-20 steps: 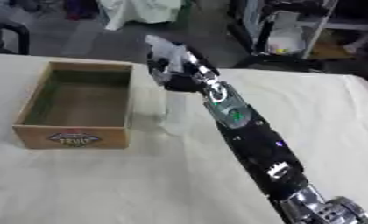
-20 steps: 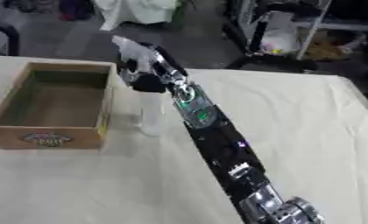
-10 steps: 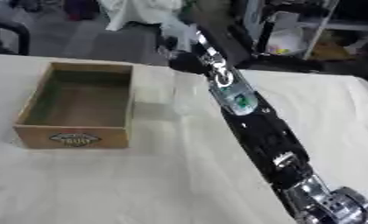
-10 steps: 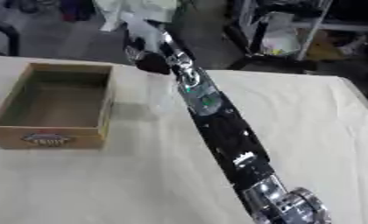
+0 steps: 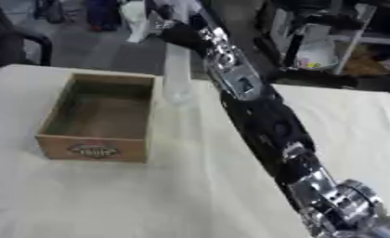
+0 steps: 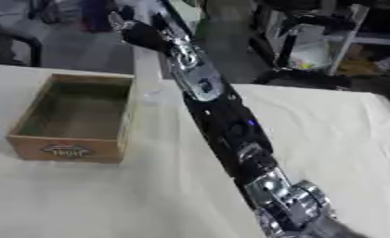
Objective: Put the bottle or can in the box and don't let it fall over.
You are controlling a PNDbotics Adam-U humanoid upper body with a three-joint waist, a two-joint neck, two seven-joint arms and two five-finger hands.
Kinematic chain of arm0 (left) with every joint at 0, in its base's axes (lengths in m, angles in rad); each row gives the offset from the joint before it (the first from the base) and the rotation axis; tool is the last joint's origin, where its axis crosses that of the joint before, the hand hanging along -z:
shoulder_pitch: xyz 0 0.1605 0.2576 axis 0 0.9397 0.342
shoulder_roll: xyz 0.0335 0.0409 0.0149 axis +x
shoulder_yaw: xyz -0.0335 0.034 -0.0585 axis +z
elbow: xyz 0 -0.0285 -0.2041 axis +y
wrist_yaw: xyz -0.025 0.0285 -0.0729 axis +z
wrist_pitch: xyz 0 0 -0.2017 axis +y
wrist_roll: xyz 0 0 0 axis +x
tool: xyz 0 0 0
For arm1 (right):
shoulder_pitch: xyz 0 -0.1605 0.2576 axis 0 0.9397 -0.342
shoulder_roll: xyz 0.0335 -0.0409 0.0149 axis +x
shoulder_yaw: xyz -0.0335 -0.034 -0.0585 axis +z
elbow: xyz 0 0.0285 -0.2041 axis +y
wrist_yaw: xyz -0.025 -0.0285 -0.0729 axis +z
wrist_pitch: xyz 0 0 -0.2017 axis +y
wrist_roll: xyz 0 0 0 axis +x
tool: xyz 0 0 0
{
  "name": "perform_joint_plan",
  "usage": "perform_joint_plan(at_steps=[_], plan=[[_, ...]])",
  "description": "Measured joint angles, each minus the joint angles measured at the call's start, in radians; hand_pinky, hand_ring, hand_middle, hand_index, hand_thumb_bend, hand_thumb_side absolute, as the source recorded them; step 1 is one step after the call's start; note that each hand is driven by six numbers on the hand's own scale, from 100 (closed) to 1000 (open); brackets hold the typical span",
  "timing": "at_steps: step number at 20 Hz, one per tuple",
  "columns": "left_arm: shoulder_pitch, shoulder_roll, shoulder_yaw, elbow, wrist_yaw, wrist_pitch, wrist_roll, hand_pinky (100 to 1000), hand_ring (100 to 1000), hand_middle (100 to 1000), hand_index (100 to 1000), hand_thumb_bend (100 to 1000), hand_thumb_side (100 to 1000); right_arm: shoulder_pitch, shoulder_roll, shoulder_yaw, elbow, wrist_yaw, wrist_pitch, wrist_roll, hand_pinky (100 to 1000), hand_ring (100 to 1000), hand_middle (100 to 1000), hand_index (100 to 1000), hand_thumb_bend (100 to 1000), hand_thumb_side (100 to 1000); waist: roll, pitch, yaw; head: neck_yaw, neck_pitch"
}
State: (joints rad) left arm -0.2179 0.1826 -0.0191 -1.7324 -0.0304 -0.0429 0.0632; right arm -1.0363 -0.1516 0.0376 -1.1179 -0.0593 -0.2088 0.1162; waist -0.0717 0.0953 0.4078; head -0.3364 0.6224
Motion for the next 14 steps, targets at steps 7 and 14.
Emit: perform_joint_plan(at_steps=[7,14], plan=[[-0.040,-0.016,-0.028,0.013,0.021,-0.001,-0.031,580,1000,891,863,412,713,-0.002,0.071,0.027,-0.008,-0.016,0.013,0.048,644,613,326,550,100,160,-0.011,0.004,0.053,-0.045,0.000],[-0.051,-0.017,-0.039,0.017,0.031,-0.003,-0.043,580,999,889,863,415,712,0.031,0.132,0.038,-0.002,0.015,0.016,0.078,641,639,351,572,100,189,-0.019,0.009,0.058,-0.054,0.000]])
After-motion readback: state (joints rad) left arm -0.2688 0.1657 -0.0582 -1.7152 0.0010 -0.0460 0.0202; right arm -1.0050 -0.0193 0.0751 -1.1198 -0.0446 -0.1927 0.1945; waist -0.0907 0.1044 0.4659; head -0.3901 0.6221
